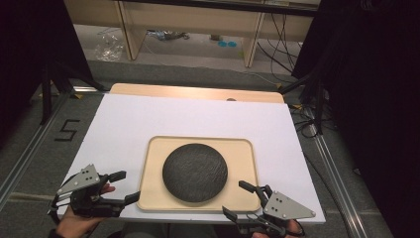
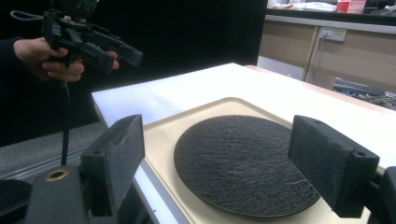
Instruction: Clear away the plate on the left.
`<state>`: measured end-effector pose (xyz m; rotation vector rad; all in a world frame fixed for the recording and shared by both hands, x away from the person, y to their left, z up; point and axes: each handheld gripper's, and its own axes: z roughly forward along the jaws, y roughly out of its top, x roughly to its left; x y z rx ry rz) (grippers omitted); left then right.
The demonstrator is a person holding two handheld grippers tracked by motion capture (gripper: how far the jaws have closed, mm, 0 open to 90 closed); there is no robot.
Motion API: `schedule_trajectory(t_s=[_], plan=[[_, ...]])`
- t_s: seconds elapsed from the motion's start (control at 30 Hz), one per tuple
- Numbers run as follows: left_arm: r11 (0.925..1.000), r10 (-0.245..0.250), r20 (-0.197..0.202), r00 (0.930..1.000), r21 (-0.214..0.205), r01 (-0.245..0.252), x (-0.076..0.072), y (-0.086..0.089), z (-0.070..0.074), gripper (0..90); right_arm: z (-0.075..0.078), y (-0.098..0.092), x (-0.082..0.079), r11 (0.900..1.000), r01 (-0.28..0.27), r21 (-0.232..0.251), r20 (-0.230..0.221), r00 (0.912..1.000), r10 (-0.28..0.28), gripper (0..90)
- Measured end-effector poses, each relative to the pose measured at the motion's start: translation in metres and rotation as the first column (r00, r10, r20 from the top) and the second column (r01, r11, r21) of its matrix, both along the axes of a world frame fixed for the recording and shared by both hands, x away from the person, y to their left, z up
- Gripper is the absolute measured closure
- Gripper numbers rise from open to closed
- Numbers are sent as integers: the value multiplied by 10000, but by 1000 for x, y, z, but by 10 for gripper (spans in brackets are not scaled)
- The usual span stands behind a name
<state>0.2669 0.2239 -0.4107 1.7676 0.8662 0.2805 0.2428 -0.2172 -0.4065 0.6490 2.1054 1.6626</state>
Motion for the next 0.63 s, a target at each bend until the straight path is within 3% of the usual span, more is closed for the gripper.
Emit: schedule_trajectory(t_s=[0.03,0.1,0.13,0.23,0.3,0.43,0.53,0.57,0.63], plan=[[10000,23,59,10000,-8,-23,0,1,0,157,0,0,0,10000,-3,-40,-66,10000,2,197],[9982,198,-170,9997,-562,-207,-2,2,1,156,0,0,0,10000,-5,-44,-13,10000,5,197],[9979,193,-133,9997,-609,-201,-3,3,1,156,0,0,0,10000,-6,5,0,10000,6,197],[9992,246,21,9997,-318,-245,-4,3,1,157,-1,0,0,10000,-16,-56,4,10000,16,197],[9992,107,13,9999,-395,-107,-5,2,1,157,0,0,0,10000,-4,9,-5,10000,4,197],[9999,60,33,10000,-158,-59,-5,0,0,157,0,0,-1,10000,-29,-56,-62,10000,28,196],[9995,51,-161,9999,-324,-57,-3,1,-1,157,-1,1,0,10000,-19,21,7,10000,19,196],[9979,-31,-310,9995,-651,11,-2,1,-2,157,-1,1,-1,10000,4,0,0,10000,-4,196],[9966,-70,-344,9994,-827,42,-1,3,-3,156,0,1,-1,10000,-47,-15,-46,10000,47,197]])
